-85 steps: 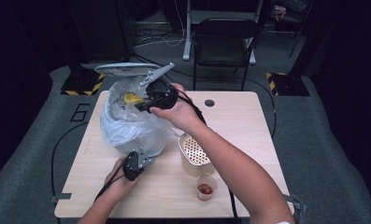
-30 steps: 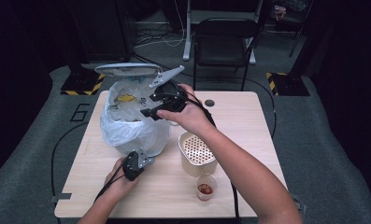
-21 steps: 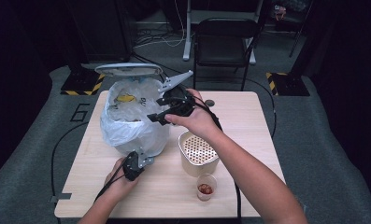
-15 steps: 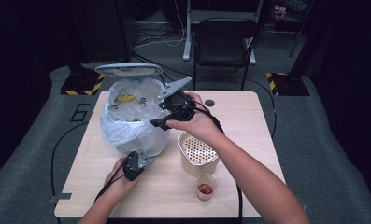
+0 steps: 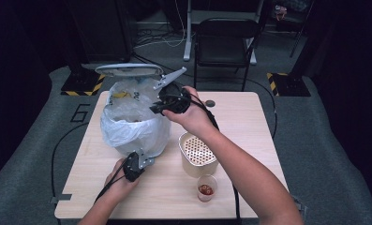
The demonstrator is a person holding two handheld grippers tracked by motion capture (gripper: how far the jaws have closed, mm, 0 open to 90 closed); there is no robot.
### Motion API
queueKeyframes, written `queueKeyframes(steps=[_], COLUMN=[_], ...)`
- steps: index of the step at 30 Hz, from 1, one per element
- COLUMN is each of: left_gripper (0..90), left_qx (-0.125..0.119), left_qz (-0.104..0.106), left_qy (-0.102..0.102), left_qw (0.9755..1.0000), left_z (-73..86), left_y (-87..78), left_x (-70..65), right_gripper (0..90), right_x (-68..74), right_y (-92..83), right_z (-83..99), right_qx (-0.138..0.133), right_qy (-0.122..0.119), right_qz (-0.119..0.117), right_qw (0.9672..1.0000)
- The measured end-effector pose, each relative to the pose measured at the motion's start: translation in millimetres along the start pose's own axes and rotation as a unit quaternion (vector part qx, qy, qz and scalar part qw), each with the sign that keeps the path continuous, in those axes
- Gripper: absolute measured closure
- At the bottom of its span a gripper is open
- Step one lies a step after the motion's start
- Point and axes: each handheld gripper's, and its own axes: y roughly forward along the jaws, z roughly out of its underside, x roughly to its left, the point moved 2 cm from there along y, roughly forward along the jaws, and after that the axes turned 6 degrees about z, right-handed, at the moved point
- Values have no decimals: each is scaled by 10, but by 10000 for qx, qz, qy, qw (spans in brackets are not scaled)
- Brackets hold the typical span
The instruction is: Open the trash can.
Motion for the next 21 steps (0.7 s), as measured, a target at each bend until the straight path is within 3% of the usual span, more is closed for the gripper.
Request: queueKeyframes(steps=[10, 15, 21], left_gripper=[900, 900, 900], left_qx=[10, -29, -1], left_qz=[37, 17, 9], left_qy=[-3, -18, -17], left_qw=[10000, 10000, 10000], left_z=[-1, 0, -1], left_y=[0, 8, -2], left_x=[1, 3, 6], right_gripper=[830, 813, 778], right_x=[-217, -261, -215], right_y=[-227, -315, -190], right_z=[105, 133, -2], right_qx=[66, 62, 86], right_qy=[122, 232, 93], right_qz=[236, 299, 360], right_qw=[9996, 9993, 9993])
